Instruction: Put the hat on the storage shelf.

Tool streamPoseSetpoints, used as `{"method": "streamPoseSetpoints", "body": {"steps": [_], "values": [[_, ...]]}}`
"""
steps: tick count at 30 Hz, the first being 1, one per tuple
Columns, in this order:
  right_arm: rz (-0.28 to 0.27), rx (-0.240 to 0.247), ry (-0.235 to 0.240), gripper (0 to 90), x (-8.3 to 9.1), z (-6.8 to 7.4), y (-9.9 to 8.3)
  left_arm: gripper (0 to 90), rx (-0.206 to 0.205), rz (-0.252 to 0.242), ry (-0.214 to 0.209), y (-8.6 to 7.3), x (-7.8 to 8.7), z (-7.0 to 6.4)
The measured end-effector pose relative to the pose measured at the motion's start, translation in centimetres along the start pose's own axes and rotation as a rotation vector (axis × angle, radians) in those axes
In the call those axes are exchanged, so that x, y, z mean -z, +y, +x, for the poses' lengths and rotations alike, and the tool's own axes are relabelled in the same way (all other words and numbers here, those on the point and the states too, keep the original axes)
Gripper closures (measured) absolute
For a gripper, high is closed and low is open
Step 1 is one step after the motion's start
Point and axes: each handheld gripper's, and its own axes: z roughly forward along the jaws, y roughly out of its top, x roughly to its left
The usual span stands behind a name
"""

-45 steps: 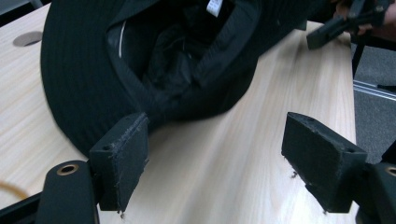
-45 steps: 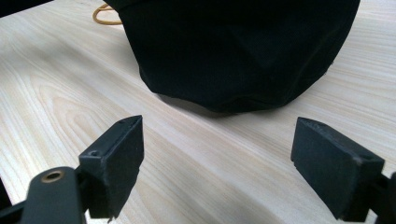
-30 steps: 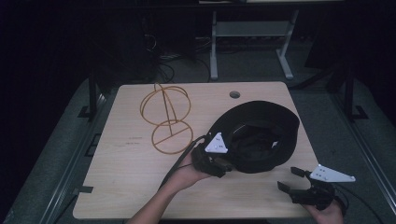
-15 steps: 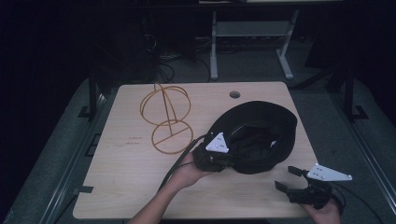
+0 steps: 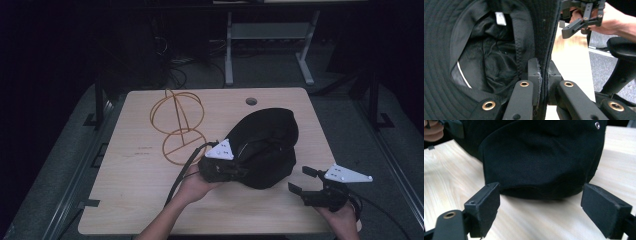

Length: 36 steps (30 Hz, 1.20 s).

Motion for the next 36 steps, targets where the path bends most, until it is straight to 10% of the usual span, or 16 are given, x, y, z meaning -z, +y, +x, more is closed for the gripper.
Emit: {"method": "streamPoseSetpoints", "body": {"steps": [17,36], "values": [[0.006,-0.023,0.07,19.7,-4.4,-1.2,1.8,85.4,0.008,0.003,-0.019,-0.7,0.4,0.1],[0.061,0.031,0.091,87.0,-7.3,-0.1,0.9,85.5,-0.005,0.004,-0.018,-0.8,-0.1,0.0]]}}
